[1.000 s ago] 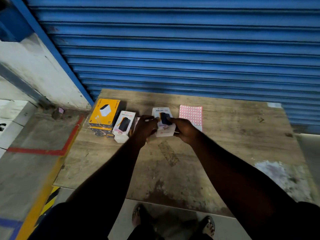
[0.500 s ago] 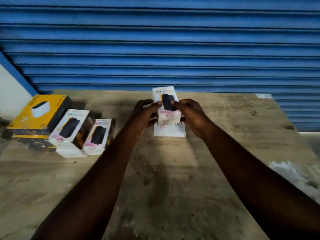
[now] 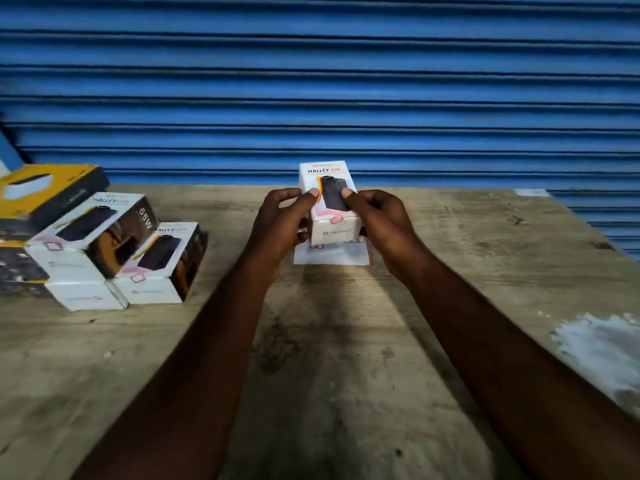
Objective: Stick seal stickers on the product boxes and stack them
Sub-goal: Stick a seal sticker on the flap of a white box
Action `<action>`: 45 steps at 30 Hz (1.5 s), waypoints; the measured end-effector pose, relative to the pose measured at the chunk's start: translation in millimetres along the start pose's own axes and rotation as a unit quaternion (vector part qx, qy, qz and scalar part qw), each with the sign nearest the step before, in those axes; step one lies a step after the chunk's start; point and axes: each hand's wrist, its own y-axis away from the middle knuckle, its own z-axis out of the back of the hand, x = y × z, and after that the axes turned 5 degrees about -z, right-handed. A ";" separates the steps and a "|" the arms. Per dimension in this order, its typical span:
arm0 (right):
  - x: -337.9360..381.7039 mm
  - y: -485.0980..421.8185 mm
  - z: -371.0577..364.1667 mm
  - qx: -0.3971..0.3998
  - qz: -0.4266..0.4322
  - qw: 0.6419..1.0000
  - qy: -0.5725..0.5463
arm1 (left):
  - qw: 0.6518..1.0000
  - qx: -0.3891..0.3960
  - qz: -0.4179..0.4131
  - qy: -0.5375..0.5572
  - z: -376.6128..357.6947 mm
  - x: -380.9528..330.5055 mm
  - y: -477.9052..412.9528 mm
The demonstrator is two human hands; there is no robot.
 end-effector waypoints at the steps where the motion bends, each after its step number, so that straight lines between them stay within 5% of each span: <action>1: -0.4 1.0 0.1 -0.008 0.015 1.000 0.001 | 1.000 -0.005 -0.005 0.008 0.7 0.3 2.3; 5: -1.3 20.7 6.4 -0.041 0.150 0.987 0.041 | 0.999 -0.017 -0.013 0.031 4.1 3.0 7.8; 8: -7.3 35.0 12.8 0.009 0.280 0.948 0.151 | 0.999 -0.017 -0.014 0.027 6.9 3.4 10.2; 12: -14.5 34.8 11.2 0.019 0.337 0.918 0.208 | 0.999 -0.032 -0.019 0.008 10.4 4.4 10.3; 20: 2.0 38.6 10.9 0.011 0.315 0.934 0.166 | 1.000 -0.011 0.001 -0.007 10.3 0.9 13.8; 34: 26.7 36.8 20.3 0.037 0.391 0.875 0.282 | 0.998 0.046 0.022 0.044 6.9 -7.0 23.3; 45: 34.2 43.6 19.1 0.081 0.368 0.857 0.352 | 0.998 -0.045 -0.028 -0.033 7.9 -7.2 23.5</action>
